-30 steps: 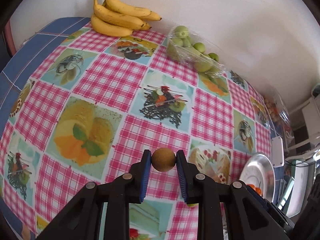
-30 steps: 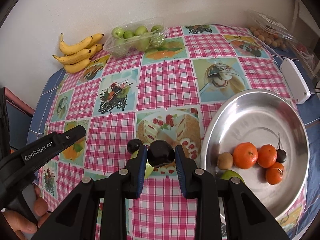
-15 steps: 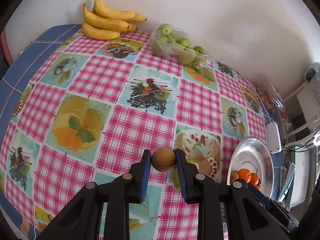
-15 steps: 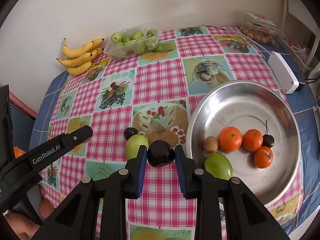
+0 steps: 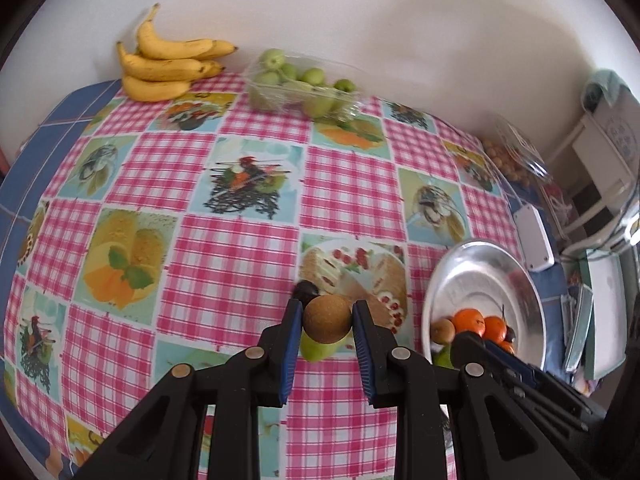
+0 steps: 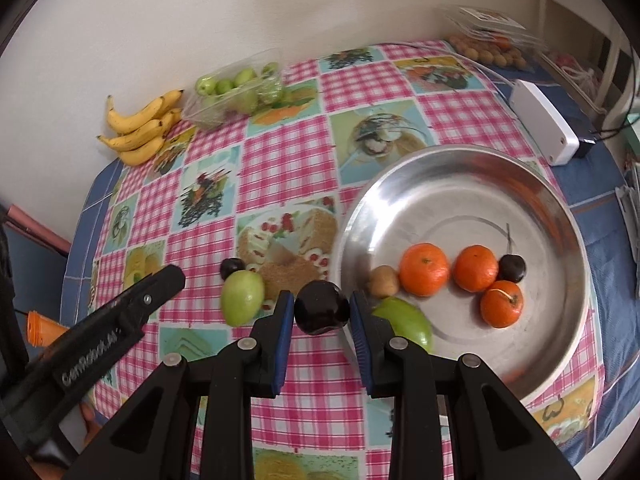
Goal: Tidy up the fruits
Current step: 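Carry the brown fruit and dark cherry over the steel bowl with both grippers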
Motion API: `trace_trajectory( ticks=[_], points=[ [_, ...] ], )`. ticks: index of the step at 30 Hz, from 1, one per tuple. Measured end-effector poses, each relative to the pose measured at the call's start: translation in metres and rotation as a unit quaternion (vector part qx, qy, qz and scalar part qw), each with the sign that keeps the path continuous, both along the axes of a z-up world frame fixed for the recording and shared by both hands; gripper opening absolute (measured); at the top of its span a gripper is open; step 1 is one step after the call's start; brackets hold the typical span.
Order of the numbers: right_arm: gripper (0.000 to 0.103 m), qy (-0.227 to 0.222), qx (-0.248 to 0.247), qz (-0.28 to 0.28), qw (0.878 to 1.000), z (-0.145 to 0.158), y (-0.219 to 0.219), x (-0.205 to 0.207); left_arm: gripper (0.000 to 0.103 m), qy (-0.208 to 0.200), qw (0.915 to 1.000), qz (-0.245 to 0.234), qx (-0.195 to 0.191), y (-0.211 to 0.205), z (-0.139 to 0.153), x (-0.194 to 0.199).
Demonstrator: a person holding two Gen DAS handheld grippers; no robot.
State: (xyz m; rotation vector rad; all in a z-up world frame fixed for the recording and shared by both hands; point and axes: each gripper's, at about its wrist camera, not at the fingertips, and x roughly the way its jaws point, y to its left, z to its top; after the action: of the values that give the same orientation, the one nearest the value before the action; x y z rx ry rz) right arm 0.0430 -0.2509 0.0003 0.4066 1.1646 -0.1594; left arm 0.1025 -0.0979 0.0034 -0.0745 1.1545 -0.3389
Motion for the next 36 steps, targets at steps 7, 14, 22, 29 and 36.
trace_trajectory(
  ticks=[7, 14, 22, 29, 36],
  points=[
    [0.03, 0.005, 0.009, -0.044, 0.999, -0.004, -0.034, -0.01, 0.027, -0.005, 0.9991, -0.041, 0.012, -0.028, -0.003, -0.014],
    [0.03, 0.004, 0.02, -0.09, 0.996, -0.006, -0.072, -0.024, 0.027, -0.003, 0.9962, -0.086, 0.012, -0.06, -0.007, -0.031],
    [0.03, 0.007, 0.025, -0.113, 0.993, -0.009, -0.093, -0.034, 0.028, -0.011, 0.99, -0.14, 0.017, -0.1, -0.013, -0.045],
    [0.03, 0.008, 0.032, -0.103, 0.994, -0.015, -0.091, -0.028, 0.028, -0.004, 0.9898, -0.142, 0.015, -0.11, -0.026, -0.034],
    [0.03, -0.016, 0.019, -0.088, 0.996, -0.013, -0.089, -0.01, 0.028, -0.005, 0.9904, -0.138, 0.01, -0.114, -0.034, -0.022]
  ],
)
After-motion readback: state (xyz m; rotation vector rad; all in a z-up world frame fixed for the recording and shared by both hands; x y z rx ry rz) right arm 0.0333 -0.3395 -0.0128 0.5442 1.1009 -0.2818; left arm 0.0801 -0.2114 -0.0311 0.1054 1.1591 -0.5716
